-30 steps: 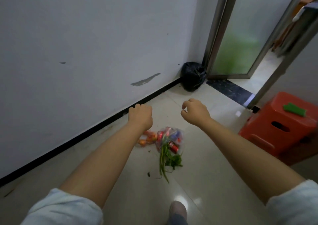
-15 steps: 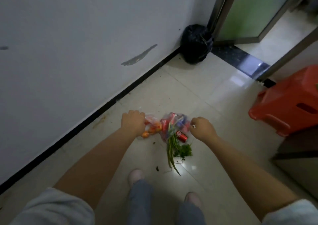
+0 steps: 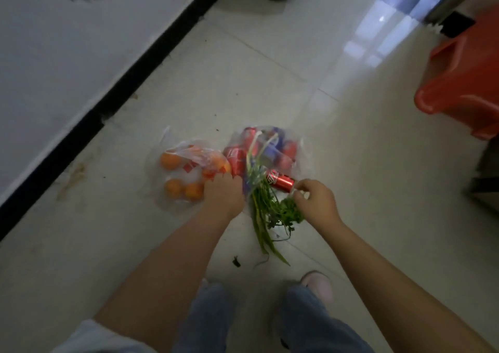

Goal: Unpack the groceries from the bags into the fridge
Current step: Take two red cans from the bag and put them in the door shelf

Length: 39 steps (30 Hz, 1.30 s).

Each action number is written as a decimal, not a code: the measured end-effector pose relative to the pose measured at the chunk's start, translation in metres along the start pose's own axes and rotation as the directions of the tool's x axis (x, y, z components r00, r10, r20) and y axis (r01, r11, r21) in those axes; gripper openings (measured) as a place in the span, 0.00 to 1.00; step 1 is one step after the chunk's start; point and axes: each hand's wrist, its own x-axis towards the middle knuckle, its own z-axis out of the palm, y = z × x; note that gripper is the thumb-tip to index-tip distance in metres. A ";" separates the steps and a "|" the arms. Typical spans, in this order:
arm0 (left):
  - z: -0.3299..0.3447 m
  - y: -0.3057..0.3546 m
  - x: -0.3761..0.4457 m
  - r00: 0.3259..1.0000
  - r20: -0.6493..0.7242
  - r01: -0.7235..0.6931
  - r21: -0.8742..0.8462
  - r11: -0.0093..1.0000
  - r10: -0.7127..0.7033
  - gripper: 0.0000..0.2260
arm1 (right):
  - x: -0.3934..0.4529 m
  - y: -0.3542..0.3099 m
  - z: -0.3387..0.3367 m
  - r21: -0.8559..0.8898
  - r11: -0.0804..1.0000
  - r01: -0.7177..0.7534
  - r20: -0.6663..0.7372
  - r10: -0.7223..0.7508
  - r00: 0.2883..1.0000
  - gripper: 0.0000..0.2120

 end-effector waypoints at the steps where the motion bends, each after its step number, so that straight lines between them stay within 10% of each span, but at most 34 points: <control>1: 0.021 0.006 0.020 1.000 -0.006 0.005 -0.019 1.000 -0.005 0.14 | 0.018 0.016 0.011 -0.027 1.000 0.005 -0.049 -0.006 0.999 0.12; 8: 0.118 0.027 0.149 0.978 -0.203 -0.072 -0.064 0.995 0.058 0.18 | 0.135 0.094 0.072 -0.413 0.909 0.048 -0.037 -0.069 0.997 0.35; 13: 0.145 0.037 0.202 0.944 -0.326 -0.099 -0.145 0.985 0.047 0.29 | 0.194 0.108 0.092 -0.527 0.845 0.088 0.010 -0.097 0.995 0.17; 19: 0.133 0.014 0.211 0.935 -0.353 -0.056 -0.228 0.972 -0.029 0.13 | 0.233 0.094 0.100 -0.436 0.894 0.101 0.008 -0.108 0.994 0.13; 25: 0.134 0.000 0.217 0.913 -0.320 -0.121 -0.804 0.582 -0.252 0.18 | 0.258 0.060 0.107 -0.219 0.939 0.264 -0.154 -0.300 0.941 0.13; 29: 0.135 -0.007 0.215 0.886 -0.455 -0.254 -0.639 0.726 -0.090 0.22 | 0.263 0.058 0.108 -0.254 0.916 0.311 -0.103 -0.346 0.933 0.15; 39: 0.155 0.014 0.239 0.958 -0.172 -0.270 -0.271 0.924 0.229 0.21 | 0.211 0.140 0.148 -0.548 0.800 0.242 0.171 -0.175 0.969 0.17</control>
